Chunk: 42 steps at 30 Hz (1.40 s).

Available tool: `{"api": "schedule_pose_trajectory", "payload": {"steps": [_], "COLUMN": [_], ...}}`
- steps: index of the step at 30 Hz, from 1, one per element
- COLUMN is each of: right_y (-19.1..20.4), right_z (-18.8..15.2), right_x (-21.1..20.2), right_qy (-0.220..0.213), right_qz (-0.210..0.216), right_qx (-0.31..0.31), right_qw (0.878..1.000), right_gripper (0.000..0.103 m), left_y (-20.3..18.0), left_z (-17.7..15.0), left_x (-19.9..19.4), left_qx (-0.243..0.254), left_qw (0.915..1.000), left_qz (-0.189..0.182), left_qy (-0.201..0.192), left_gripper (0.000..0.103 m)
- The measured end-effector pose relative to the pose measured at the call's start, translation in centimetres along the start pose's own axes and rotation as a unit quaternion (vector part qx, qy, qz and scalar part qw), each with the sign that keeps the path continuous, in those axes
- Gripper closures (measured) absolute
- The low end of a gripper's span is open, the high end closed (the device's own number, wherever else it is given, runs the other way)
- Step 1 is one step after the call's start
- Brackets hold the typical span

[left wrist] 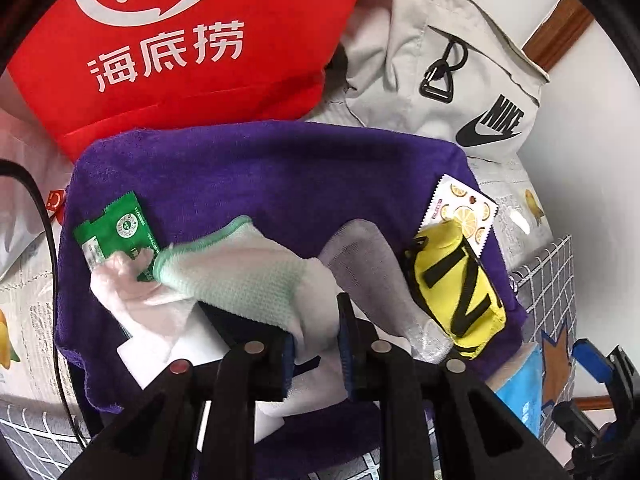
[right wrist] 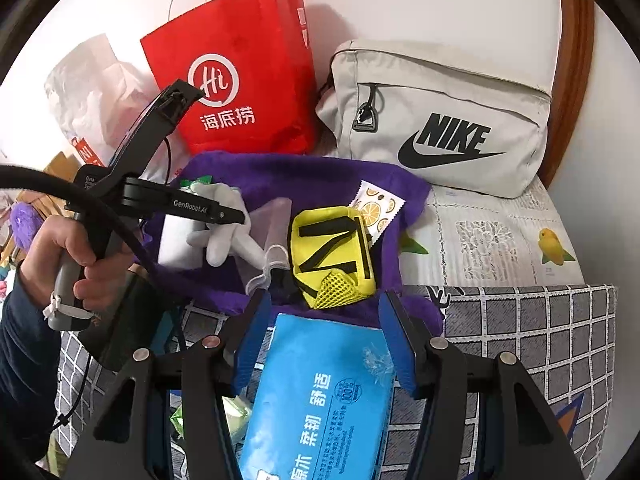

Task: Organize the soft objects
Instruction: 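Open the right gripper to drop the mesh bag while the left gripper releases the glove, then grasp the green tea packet with the left gripper while the right gripper moves to the black strap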

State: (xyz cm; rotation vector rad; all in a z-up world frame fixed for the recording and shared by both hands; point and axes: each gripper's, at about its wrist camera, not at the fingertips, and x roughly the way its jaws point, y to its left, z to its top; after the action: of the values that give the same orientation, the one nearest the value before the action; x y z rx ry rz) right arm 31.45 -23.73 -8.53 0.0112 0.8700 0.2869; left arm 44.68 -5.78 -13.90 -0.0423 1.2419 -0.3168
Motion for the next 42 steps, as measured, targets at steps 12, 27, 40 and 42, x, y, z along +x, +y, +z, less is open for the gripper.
{"api": "schedule_pose_trajectory", "payload": {"steps": [12,27,40,42], "right_y": [0.8,3.4,3.2,2.9], "right_z": [-2.7,-6.7,-11.7,-12.4], "right_x": [-1.2,-5.0,-8.3,-8.8], "right_qy": [0.009,0.002,0.003,0.005], "right_qz": [0.011,0.041,0.031,0.032], "right_qx": [0.007,0.003,0.022,0.027], "right_qw": [1.000,0.999,0.999,0.999], "right_gripper": [0.047,0.047,0.047,0.047], "left_y": [-0.3,-2.2,-6.8,-7.3], "left_z": [-0.4,-7.9,-15.6,-16.5], "left_x": [-3.4,-9.6,-10.5,-9.8], "left_qx": [-0.011,0.016,0.063,0.067], "left_qw": [0.9996,0.9978,0.9954,0.9956], "left_qz": [0.014,0.028,0.035,0.037], "left_qy": [-0.021,-0.059,-0.063,-0.054], "left_gripper": [0.039,0.039,0.038,0.036]}}
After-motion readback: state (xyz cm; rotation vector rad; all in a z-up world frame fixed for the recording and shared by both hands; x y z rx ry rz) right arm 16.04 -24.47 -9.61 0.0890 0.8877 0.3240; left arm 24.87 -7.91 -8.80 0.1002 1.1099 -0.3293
